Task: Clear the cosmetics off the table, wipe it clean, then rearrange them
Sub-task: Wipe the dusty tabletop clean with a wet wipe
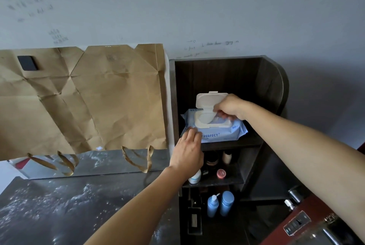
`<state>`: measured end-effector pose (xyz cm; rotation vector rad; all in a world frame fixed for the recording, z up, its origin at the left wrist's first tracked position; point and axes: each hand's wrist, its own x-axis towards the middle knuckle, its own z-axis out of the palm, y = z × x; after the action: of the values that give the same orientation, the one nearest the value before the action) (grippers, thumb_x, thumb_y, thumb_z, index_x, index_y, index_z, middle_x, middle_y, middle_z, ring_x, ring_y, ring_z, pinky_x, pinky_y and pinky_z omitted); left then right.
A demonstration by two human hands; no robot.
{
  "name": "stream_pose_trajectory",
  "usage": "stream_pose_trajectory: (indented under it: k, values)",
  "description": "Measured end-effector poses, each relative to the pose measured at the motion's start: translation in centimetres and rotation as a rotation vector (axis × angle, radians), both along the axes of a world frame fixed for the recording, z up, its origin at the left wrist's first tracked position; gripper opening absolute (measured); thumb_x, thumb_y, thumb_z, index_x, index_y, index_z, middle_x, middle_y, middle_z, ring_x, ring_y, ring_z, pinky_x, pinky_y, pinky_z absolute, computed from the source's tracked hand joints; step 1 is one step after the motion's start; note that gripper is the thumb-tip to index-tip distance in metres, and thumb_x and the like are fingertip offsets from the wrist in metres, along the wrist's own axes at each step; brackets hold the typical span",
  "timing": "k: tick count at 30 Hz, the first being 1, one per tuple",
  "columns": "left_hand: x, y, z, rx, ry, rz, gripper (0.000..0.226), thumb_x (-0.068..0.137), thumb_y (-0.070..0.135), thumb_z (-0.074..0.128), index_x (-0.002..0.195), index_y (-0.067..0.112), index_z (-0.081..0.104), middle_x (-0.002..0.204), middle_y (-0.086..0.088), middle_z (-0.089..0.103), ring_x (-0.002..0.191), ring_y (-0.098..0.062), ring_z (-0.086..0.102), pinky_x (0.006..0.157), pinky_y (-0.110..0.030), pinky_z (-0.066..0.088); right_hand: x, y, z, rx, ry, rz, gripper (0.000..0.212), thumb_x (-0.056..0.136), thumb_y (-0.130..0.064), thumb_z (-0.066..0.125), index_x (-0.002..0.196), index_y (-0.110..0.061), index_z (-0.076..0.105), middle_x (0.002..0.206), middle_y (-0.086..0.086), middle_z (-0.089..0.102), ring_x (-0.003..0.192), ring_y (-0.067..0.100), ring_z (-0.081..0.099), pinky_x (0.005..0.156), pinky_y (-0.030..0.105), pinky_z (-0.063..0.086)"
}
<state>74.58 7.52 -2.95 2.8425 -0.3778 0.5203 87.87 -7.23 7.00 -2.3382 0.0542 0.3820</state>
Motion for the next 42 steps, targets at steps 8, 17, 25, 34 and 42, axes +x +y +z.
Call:
stream_pose_trajectory:
  k: [8, 17, 25, 34, 42]
  values:
    - [1.5, -1.1, 2.6, -0.04, 0.072, 0.087, 0.05, 0.086, 0.011, 0.049, 0.133, 0.004, 0.037, 0.141, -0.014, 0.035, 0.121, -0.034, 0.038, 0.101, -0.036, 0.035, 0.1, 0.9, 0.7, 0.321, 0.102, 0.068, 0.011, 0.086, -0.017, 0.061, 0.079, -0.015, 0.07, 0.076, 0.0, 0.07, 0.075, 0.015, 0.062, 0.074, 0.032, 0.046]
    - [1.3, -0.9, 2.1, 0.071, 0.087, 0.076, 0.053, 0.085, 0.015, 0.052, 0.134, 0.002, 0.038, 0.143, -0.015, 0.036, 0.121, -0.033, 0.038, 0.103, -0.036, 0.035, -0.1, 0.9, -0.1, -0.42, -0.241, 0.353, 0.017, 0.07, -0.012, 0.076, 0.069, -0.016, 0.06, 0.078, 0.005, 0.062, 0.078, 0.022, 0.06, 0.063, 0.028, 0.046]
    - [1.1, -0.9, 2.4, 0.075, 0.092, 0.07, 0.052, 0.084, 0.014, 0.054, 0.132, 0.003, 0.039, 0.141, -0.013, 0.037, 0.12, -0.032, 0.037, 0.1, -0.036, 0.037, 0.4, -0.6, 0.4, 0.041, -0.254, 0.21, 0.016, 0.085, -0.014, 0.063, 0.08, 0.001, 0.067, 0.072, 0.014, 0.064, 0.063, 0.021, 0.06, 0.058, 0.031, 0.047]
    - [1.3, -1.1, 2.4, 0.12, 0.108, 0.074, 0.045, 0.085, 0.015, 0.051, 0.128, 0.005, 0.041, 0.136, -0.012, 0.04, 0.118, -0.029, 0.038, 0.099, -0.034, 0.037, -0.7, -2.1, 3.5, 0.821, -0.292, -0.237, 0.017, 0.09, -0.014, 0.045, 0.09, -0.005, 0.059, 0.085, 0.01, 0.071, 0.076, 0.022, 0.07, 0.064, 0.03, 0.054]
    - [2.3, -1.7, 4.0, 0.132, 0.134, 0.098, 0.05, 0.085, 0.023, 0.054, 0.131, 0.01, 0.038, 0.138, -0.008, 0.038, 0.127, -0.029, 0.031, 0.1, -0.039, 0.035, -0.2, -3.8, 4.2, 0.58, -0.453, -0.368, 0.005, 0.083, -0.013, 0.055, 0.083, -0.009, 0.058, 0.071, 0.003, 0.056, 0.058, 0.018, 0.052, 0.051, 0.026, 0.046]
